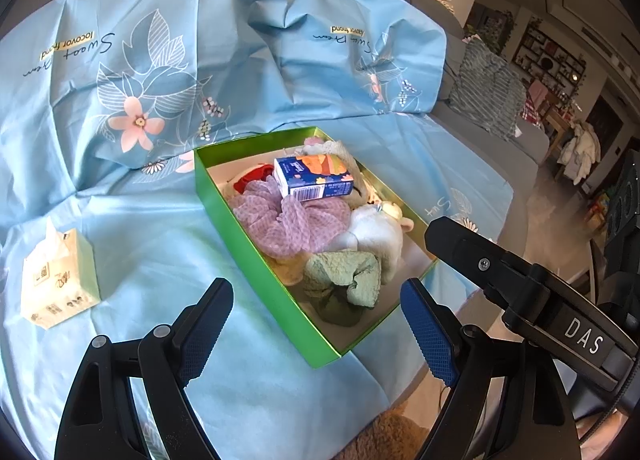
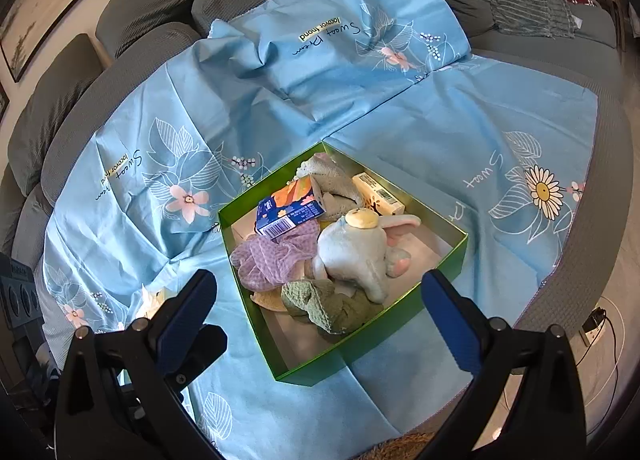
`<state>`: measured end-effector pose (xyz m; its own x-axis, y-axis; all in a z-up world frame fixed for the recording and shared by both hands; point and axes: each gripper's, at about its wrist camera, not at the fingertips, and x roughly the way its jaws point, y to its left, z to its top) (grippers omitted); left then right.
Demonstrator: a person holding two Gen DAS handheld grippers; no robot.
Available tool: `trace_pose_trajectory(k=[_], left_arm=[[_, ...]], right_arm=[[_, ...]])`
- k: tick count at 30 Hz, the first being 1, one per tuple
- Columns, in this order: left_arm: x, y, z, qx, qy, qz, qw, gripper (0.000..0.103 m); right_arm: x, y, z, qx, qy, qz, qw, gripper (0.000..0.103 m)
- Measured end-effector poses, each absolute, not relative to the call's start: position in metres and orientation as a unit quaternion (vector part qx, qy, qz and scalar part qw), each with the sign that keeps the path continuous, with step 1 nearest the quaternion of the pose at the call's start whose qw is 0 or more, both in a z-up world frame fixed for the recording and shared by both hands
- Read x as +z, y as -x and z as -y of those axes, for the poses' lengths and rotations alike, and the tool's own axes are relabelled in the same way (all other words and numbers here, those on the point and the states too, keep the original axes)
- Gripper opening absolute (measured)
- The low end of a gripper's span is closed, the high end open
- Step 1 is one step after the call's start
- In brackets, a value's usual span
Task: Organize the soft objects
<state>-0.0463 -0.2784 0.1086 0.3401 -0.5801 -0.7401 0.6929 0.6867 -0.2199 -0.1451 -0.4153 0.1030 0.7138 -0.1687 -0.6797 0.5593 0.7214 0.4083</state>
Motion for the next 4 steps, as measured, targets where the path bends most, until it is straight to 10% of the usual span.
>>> trace_pose_trajectory(k=[4], left_arm=[[0.1065,0.0469,0.2768,-0.391,-0.069,-0.424,0.814,0.086]], right_arm=[[0.1033,0.1462,0.4122,-0.214,-0.304,-0.316,0.873,0.102]])
